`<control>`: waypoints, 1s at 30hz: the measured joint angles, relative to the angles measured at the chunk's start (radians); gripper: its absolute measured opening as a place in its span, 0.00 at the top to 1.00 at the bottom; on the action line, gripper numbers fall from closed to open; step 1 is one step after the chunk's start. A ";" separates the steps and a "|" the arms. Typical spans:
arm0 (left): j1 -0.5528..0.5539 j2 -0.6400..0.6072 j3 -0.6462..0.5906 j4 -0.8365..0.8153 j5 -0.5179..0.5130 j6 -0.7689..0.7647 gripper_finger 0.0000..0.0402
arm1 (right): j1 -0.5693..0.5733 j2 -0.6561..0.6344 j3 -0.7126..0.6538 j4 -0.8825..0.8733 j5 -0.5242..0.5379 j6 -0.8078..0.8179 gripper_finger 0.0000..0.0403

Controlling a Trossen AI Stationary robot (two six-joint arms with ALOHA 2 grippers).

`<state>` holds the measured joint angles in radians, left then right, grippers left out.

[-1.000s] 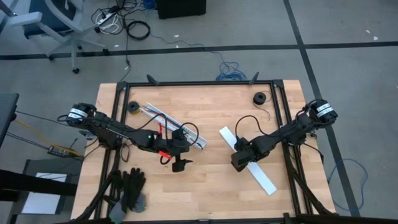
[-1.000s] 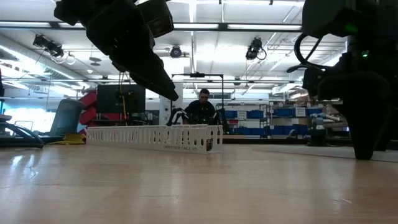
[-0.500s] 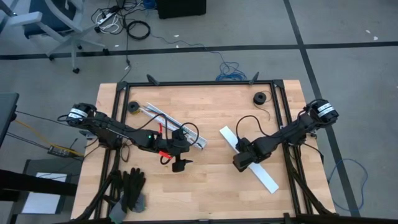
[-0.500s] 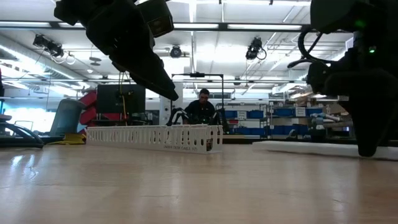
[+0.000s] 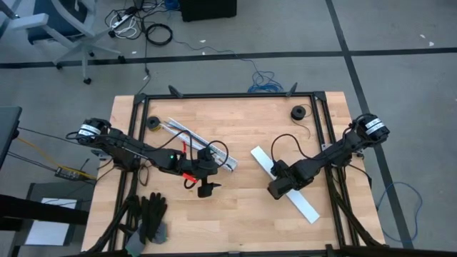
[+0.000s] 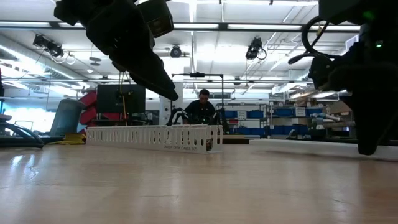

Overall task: Ziptie cables
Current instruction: Close the white cable duct

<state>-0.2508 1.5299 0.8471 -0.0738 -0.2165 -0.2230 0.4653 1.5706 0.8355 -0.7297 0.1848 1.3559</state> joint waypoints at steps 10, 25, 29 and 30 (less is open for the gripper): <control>0.001 0.000 0.000 0.020 0.009 0.041 0.13 | 0.031 -0.002 0.001 0.059 0.028 0.004 0.51; 0.054 0.001 0.083 -0.125 0.152 0.209 0.13 | 0.046 -0.003 0.002 0.119 0.097 -0.049 0.51; 0.104 0.001 0.179 -0.273 0.158 0.338 0.13 | 0.065 -0.003 0.002 0.120 0.143 -0.028 0.51; 0.117 0.001 0.198 -0.280 0.166 0.377 0.13 | 0.069 -0.003 0.002 0.122 0.148 -0.020 0.50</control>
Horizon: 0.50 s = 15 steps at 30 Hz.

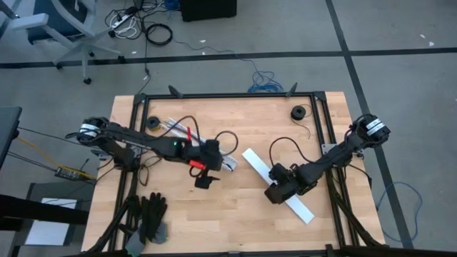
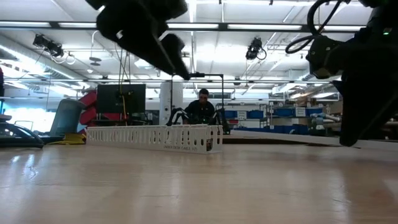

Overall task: Ziptie cables
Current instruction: Close the white cable duct

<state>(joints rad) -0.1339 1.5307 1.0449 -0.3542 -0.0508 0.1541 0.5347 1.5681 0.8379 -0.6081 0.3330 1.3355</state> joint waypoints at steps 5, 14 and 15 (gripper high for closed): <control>0.071 0.036 0.039 -0.008 0.120 0.149 0.13 | 0.027 0.000 0.000 0.007 0.022 0.039 0.50; 0.167 0.222 0.158 -0.114 0.270 0.296 0.13 | 0.048 -0.001 0.000 0.019 0.045 0.078 0.50; 0.170 0.238 0.180 -0.122 0.270 0.316 0.13 | 0.048 -0.001 0.000 0.027 0.054 0.078 0.50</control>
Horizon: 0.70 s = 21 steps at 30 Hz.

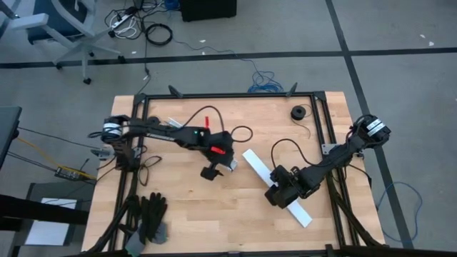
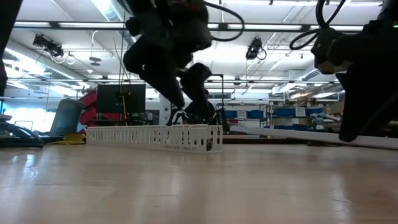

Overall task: Ziptie cables
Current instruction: Close the white cable duct

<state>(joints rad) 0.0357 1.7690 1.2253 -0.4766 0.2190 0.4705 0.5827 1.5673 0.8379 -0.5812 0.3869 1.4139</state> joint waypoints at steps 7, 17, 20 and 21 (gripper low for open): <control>0.004 0.103 0.144 -0.096 -0.008 0.069 0.13 | 0.000 -0.001 0.000 0.010 0.018 -0.001 0.50; 0.004 0.146 0.164 -0.066 -0.093 0.080 0.13 | 0.000 -0.001 0.000 0.013 0.021 -0.019 0.50; 0.004 0.146 0.163 -0.036 -0.101 0.079 0.13 | 0.000 -0.001 0.000 0.013 0.021 -0.021 0.50; 0.004 0.146 0.163 -0.014 -0.113 0.079 0.13 | 0.000 -0.001 0.000 0.013 0.021 -0.023 0.50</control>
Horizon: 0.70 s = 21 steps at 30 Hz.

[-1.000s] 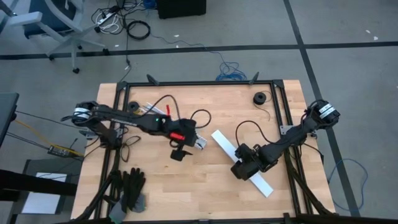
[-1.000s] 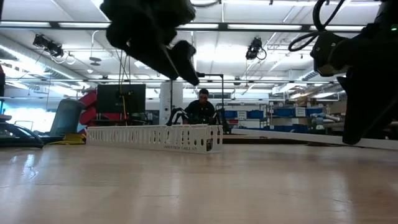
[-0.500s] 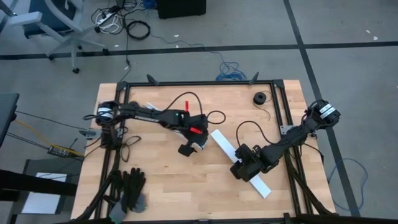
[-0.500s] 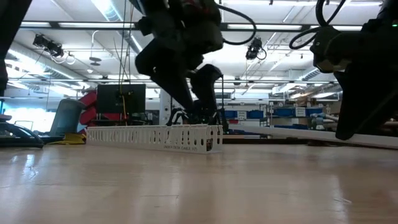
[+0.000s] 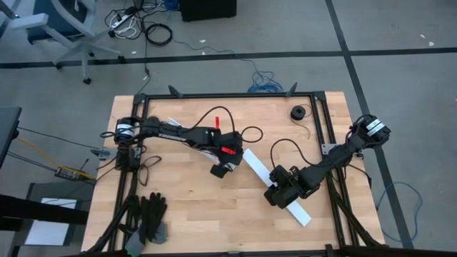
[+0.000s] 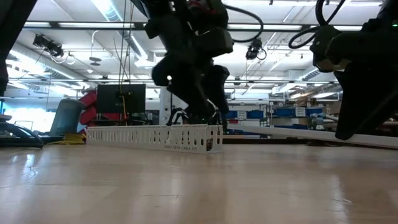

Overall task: Ziptie cables
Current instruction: Close the white cable duct

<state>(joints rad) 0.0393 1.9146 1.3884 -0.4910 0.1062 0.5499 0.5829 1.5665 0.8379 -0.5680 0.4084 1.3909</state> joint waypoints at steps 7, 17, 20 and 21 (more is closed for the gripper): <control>0.000 -0.001 0.000 0.121 -0.031 -0.067 0.13 | 0.000 0.000 0.000 0.007 0.001 -0.003 0.50; -0.002 0.000 0.000 0.160 -0.030 -0.215 0.13 | 0.001 0.000 0.000 0.018 0.004 -0.014 0.50; -0.002 -0.001 0.000 0.166 -0.030 -0.235 0.13 | 0.001 0.001 0.000 0.018 0.005 -0.015 0.50; -0.002 -0.001 0.000 0.174 -0.030 -0.237 0.13 | 0.001 0.001 0.000 0.017 0.009 -0.015 0.50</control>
<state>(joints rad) 0.0376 1.9141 1.3880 -0.3169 0.0765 0.3130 0.5837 1.5673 0.8379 -0.5506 0.4171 1.3757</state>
